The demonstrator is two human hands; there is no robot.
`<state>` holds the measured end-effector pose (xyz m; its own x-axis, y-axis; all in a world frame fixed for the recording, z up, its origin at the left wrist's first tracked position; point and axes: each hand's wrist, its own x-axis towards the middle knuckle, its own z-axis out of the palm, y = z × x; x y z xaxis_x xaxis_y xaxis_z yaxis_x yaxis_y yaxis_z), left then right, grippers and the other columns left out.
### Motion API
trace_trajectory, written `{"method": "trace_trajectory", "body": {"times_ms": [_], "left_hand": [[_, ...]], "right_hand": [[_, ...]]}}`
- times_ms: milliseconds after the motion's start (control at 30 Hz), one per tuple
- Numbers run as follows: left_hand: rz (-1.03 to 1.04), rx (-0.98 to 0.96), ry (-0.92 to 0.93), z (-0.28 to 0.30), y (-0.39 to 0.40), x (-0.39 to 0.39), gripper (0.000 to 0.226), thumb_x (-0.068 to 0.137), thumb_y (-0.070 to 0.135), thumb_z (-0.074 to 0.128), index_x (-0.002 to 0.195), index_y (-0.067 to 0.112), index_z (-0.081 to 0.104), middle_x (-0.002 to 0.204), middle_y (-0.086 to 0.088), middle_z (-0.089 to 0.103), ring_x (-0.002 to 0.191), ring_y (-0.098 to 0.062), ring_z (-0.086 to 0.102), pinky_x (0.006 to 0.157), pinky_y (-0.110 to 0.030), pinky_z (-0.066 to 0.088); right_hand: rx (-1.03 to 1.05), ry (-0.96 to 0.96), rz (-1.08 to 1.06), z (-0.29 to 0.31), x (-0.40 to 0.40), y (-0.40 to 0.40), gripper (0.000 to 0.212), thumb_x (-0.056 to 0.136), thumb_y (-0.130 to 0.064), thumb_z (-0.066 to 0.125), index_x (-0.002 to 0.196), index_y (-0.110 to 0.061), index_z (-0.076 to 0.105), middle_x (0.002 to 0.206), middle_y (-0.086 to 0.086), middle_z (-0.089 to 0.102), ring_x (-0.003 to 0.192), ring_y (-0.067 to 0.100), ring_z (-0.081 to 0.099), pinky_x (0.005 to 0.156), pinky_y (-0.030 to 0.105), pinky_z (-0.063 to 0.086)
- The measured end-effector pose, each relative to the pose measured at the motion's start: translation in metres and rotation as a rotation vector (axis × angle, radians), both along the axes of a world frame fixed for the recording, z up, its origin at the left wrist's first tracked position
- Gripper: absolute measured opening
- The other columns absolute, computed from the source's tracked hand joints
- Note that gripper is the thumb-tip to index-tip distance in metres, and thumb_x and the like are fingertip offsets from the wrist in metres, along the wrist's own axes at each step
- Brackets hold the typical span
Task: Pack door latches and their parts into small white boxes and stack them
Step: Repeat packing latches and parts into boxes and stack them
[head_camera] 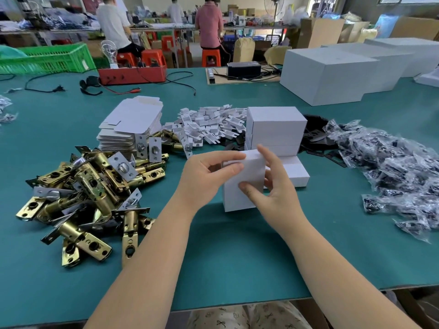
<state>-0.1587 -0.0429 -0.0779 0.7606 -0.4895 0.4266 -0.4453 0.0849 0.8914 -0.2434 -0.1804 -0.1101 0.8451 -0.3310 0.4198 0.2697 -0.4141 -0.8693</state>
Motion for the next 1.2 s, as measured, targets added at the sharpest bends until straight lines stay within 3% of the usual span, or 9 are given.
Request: {"method": "trace_trajectory", "body": {"times_ms": [133, 300, 500, 667, 767, 833, 933, 1033, 1200], "left_hand": [[0.124, -0.176, 0.341, -0.001, -0.003, 0.005, 0.024, 0.086, 0.012, 0.071, 0.082, 0.034, 0.079, 0.078, 0.01, 0.073, 0.07, -0.007, 0.065, 0.057, -0.025, 0.055], [0.308, -0.3, 0.779, -0.009, -0.003, 0.016, 0.008, 0.088, 0.016, 0.068, 0.089, 0.022, 0.073, 0.087, -0.002, 0.071, 0.079, -0.022, 0.068, 0.053, -0.029, 0.055], [0.163, -0.282, 0.911, -0.011, -0.018, 0.007, 0.009, 0.094, 0.013, 0.058, 0.096, 0.014, 0.066, 0.072, -0.001, 0.073, 0.071, -0.018, 0.07, 0.056, -0.032, 0.057], [0.076, -0.044, 0.659, -0.019, -0.028, -0.005, 0.016, 0.098, 0.029, 0.054, 0.1, 0.032, 0.07, 0.094, 0.004, 0.071, 0.084, -0.012, 0.068, 0.064, -0.027, 0.057], [0.077, 0.156, 0.354, -0.022, -0.03, -0.01, 0.016, 0.1, 0.039, 0.048, 0.1, 0.052, 0.058, 0.089, 0.031, 0.066, 0.086, 0.004, 0.06, 0.067, -0.015, 0.053], [-0.04, 0.201, 0.273, -0.021, -0.029, -0.013, 0.021, 0.1, 0.038, 0.047, 0.107, 0.058, 0.049, 0.093, 0.046, 0.059, 0.094, 0.016, 0.055, 0.074, -0.005, 0.045], [-0.163, 0.295, 0.206, -0.026, -0.035, -0.018, 0.049, 0.09, 0.041, 0.051, 0.134, 0.054, 0.033, 0.126, 0.027, 0.057, 0.121, 0.005, 0.048, 0.098, -0.012, 0.037], [-0.121, 0.605, 0.115, -0.035, -0.046, -0.027, 0.087, 0.084, 0.052, 0.054, 0.152, 0.038, 0.002, 0.144, -0.006, 0.04, 0.136, -0.024, 0.031, 0.115, -0.04, 0.026], [-0.022, 0.709, -0.082, -0.041, -0.054, -0.029, 0.08, 0.094, 0.04, 0.054, 0.153, 0.033, 0.0, 0.143, -0.009, 0.041, 0.132, -0.03, 0.031, 0.112, -0.045, 0.028]], "right_hand": [[-0.035, 0.1, -0.051, -0.003, 0.002, -0.003, 0.075, 0.079, -0.031, 0.076, 0.133, -0.053, 0.028, 0.117, -0.033, 0.046, 0.095, -0.007, 0.053, 0.076, 0.006, 0.043], [-0.195, 0.174, -0.014, -0.007, -0.001, 0.0, 0.101, 0.06, -0.056, 0.081, 0.141, -0.04, 0.023, 0.123, -0.024, 0.029, 0.115, -0.011, 0.032, 0.094, 0.015, 0.037], [0.074, 0.096, -0.218, -0.004, 0.002, -0.002, 0.109, 0.065, -0.029, 0.087, 0.148, -0.024, 0.018, 0.133, -0.006, 0.034, 0.124, 0.011, 0.039, 0.105, 0.037, 0.042], [0.256, 0.034, -0.311, 0.0, 0.001, -0.013, 0.098, 0.064, -0.031, 0.087, 0.144, -0.018, 0.031, 0.139, -0.004, 0.042, 0.131, 0.014, 0.04, 0.107, 0.042, 0.04], [0.255, 0.042, -0.278, 0.003, -0.002, -0.023, 0.07, 0.068, -0.041, 0.081, 0.129, -0.044, 0.048, 0.122, -0.023, 0.058, 0.116, 0.002, 0.053, 0.094, 0.021, 0.047], [0.177, 0.063, -0.268, 0.006, -0.002, -0.033, 0.046, 0.075, -0.04, 0.078, 0.116, -0.043, 0.058, 0.111, -0.024, 0.063, 0.105, 0.001, 0.058, 0.08, 0.013, 0.047], [0.022, 0.114, -0.385, 0.003, 0.004, -0.048, 0.047, 0.085, -0.031, 0.07, 0.123, -0.005, 0.061, 0.123, 0.004, 0.062, 0.114, 0.02, 0.055, 0.094, 0.028, 0.044], [0.119, 0.084, -0.524, 0.0, 0.007, -0.052, 0.052, 0.091, -0.033, 0.062, 0.138, -0.018, 0.049, 0.12, -0.009, 0.059, 0.115, 0.01, 0.049, 0.094, 0.023, 0.034], [0.511, 0.099, -0.623, -0.003, 0.01, -0.058, 0.037, 0.094, -0.03, 0.051, 0.129, -0.019, 0.051, 0.12, -0.008, 0.056, 0.11, 0.011, 0.051, 0.088, 0.025, 0.039]]}}
